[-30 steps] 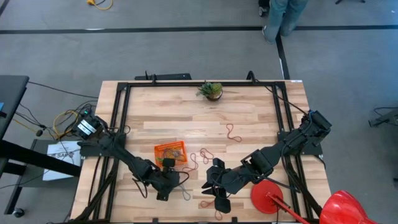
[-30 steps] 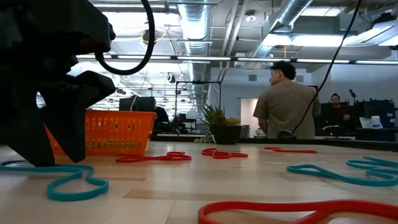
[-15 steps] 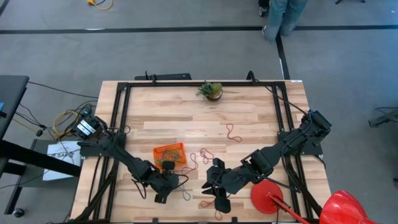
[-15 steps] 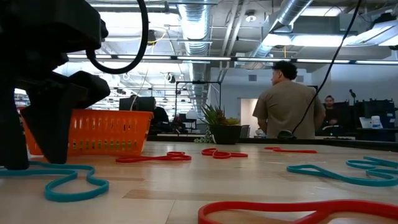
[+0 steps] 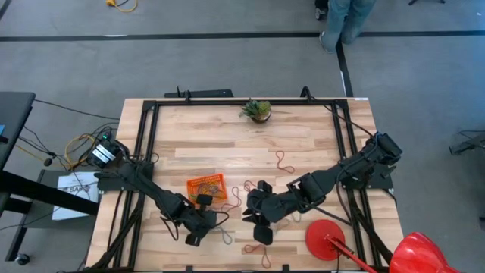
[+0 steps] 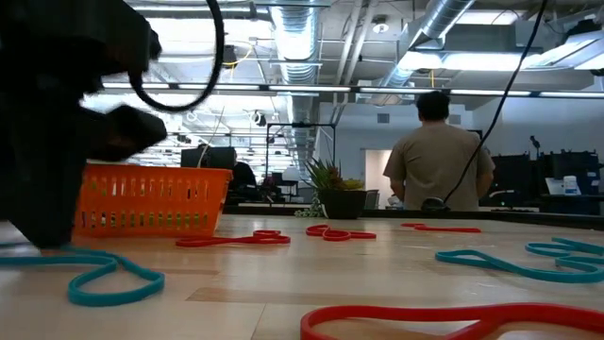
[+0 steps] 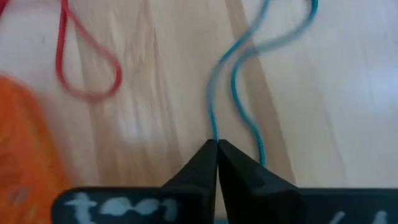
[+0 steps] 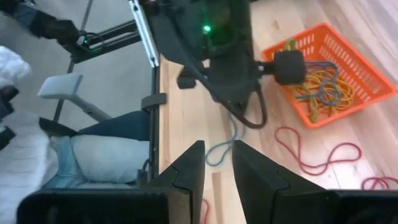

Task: Pick and place rubber bands into bin
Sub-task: Put the left blue rubber band into the orange container

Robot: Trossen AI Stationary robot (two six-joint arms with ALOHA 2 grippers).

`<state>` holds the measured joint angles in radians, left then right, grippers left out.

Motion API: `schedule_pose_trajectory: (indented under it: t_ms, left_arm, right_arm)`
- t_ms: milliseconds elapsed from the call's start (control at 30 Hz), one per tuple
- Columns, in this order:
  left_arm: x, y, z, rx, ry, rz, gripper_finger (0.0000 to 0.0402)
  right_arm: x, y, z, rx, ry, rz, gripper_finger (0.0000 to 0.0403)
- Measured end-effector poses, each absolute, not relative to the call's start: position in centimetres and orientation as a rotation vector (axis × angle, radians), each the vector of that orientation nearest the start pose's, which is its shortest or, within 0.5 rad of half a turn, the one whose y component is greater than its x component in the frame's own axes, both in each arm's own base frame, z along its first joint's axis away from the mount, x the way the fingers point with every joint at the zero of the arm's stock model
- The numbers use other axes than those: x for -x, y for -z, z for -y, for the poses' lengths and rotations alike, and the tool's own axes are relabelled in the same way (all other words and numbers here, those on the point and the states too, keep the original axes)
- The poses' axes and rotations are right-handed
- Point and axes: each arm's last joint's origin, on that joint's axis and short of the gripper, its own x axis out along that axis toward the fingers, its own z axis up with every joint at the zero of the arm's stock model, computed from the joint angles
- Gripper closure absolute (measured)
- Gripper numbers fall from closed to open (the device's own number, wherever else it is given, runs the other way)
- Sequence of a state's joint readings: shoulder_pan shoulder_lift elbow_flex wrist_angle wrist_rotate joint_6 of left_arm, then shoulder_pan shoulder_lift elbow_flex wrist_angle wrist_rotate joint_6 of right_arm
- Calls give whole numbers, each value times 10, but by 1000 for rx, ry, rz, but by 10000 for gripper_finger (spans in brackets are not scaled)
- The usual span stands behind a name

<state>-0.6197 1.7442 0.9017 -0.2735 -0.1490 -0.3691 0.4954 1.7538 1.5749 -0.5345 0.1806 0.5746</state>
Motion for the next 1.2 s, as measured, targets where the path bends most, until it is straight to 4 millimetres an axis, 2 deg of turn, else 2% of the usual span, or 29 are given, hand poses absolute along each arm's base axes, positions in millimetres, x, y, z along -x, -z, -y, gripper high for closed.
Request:
schedule_pose_trajectory:
  t_ms: [67, 300, 400, 567, 733, 900, 1000, 1200]
  left_arm:
    - [-259, -149, 180, -109, 223, -1102, 401]
    - [-248, -225, 170, -209, 91, -1047, 401]
    - [-235, -256, 156, -283, -25, -1015, 401]
    - [-216, -285, 125, -327, -221, -956, 401]
    - [-212, -273, 110, -255, -231, -996, 401]
    - [-214, -235, 106, -228, -189, -1076, 401]
    - [-212, -220, 105, -223, -181, -1128, 401]
    - [-211, -215, 106, -188, -177, -1151, 401]
  right_arm:
    - [-347, -315, -181, -316, -89, -745, 326]
    - [-346, -315, -185, -313, -98, -748, 326]
    - [-344, -315, -187, -311, -105, -749, 326]
    - [-342, -315, -191, -305, -117, -751, 326]
    - [-342, -315, -191, -305, -117, -751, 326]
    - [-342, -315, -191, -305, -117, -751, 326]
    - [-342, -315, -191, -305, -115, -751, 326]
    - [-342, -314, -191, -304, -114, -754, 326]
